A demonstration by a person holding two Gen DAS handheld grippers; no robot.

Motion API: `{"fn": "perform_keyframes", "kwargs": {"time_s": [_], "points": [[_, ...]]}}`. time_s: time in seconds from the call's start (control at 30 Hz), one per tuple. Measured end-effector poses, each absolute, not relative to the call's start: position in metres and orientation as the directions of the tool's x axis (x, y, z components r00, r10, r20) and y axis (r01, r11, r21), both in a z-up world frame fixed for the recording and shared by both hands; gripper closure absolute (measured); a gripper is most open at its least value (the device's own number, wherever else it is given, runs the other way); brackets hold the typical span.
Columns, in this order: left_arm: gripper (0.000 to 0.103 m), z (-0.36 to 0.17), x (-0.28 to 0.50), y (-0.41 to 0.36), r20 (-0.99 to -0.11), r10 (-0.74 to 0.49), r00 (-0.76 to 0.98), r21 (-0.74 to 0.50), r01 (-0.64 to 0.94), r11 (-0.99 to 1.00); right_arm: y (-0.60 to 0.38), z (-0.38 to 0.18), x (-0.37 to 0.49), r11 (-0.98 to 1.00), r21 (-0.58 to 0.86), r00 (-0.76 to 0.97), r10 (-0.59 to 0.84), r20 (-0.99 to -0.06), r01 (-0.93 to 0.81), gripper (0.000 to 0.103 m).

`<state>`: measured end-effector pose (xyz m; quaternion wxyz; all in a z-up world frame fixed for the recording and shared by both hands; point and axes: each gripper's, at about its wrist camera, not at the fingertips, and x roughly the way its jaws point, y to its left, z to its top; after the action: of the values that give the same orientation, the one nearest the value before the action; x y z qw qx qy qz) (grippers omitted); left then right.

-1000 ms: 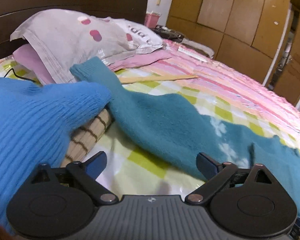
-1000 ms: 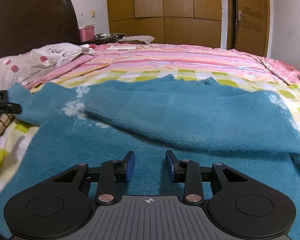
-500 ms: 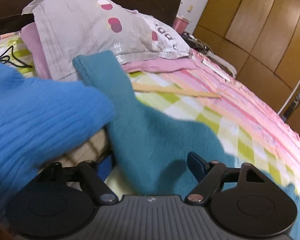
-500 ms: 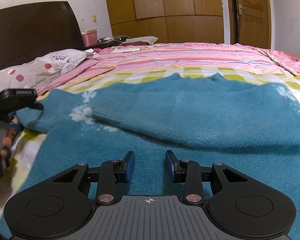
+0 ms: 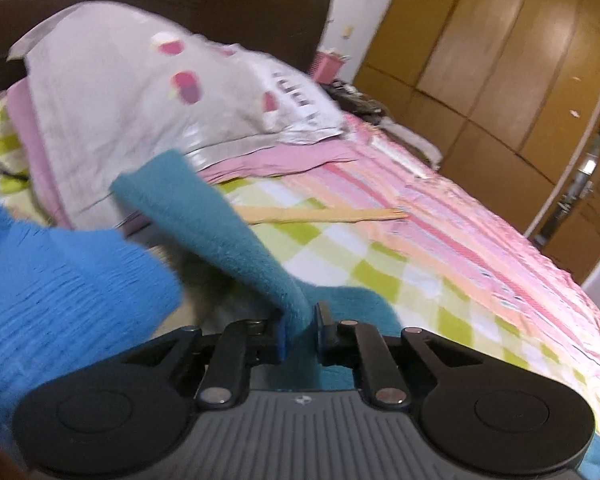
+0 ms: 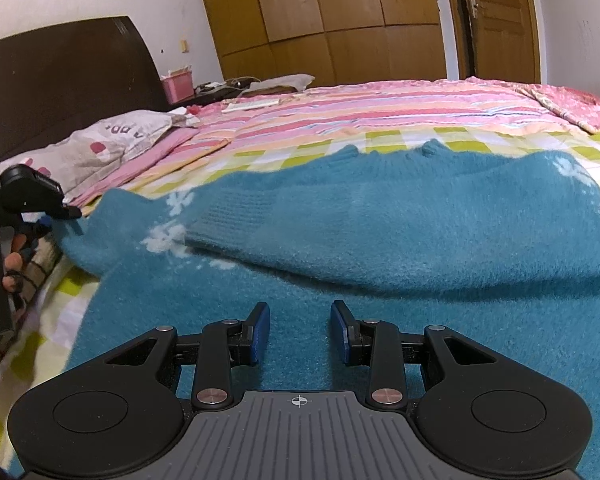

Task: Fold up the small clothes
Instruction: 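Fold the held sleeve with the left tool across the sweater body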

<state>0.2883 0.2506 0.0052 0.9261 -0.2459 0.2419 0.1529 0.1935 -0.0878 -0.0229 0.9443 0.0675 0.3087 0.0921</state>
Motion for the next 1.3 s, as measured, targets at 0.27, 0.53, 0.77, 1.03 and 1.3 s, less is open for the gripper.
{"fn": "perform_keyframes", "kwargs": {"time_s": [0.27, 0.53, 0.77, 1.03, 1.3], "points": [[0.085, 0.051, 0.285, 0.182, -0.393, -0.007, 0.919, -0.356, -0.146, 0.923, -0.100, -0.015, 0.191, 0.968, 0.228, 0.800, 0.221, -0.558, -0.109, 0.071], [0.085, 0.063, 0.280, 0.061, -0.371, -0.277, 0.886, -0.246, 0.194, 0.950, -0.129, -0.007, 0.185, 0.963, 0.267, 0.813, 0.189, -0.550, -0.043, 0.071], [0.061, 0.020, 0.259, -0.018, -0.486, -0.305, 0.819, 0.011, 0.355, 0.935, -0.161, -0.002, 0.173, 0.968, 0.252, 0.824, 0.132, -0.551, 0.014, 0.071], [0.049, -0.003, 0.218, -0.008, -0.538, -0.288, 0.792, 0.047, 0.370, 0.928, -0.181, 0.003, 0.173, 0.964, 0.261, 0.830, 0.106, -0.547, 0.049, 0.070], [0.048, -0.001, 0.197, 0.033, -0.525, -0.273, 0.806, -0.048, 0.292, 0.955, -0.153, 0.027, 0.197, 0.978, 0.200, 0.837, 0.161, -0.523, -0.064, 0.070]]}}
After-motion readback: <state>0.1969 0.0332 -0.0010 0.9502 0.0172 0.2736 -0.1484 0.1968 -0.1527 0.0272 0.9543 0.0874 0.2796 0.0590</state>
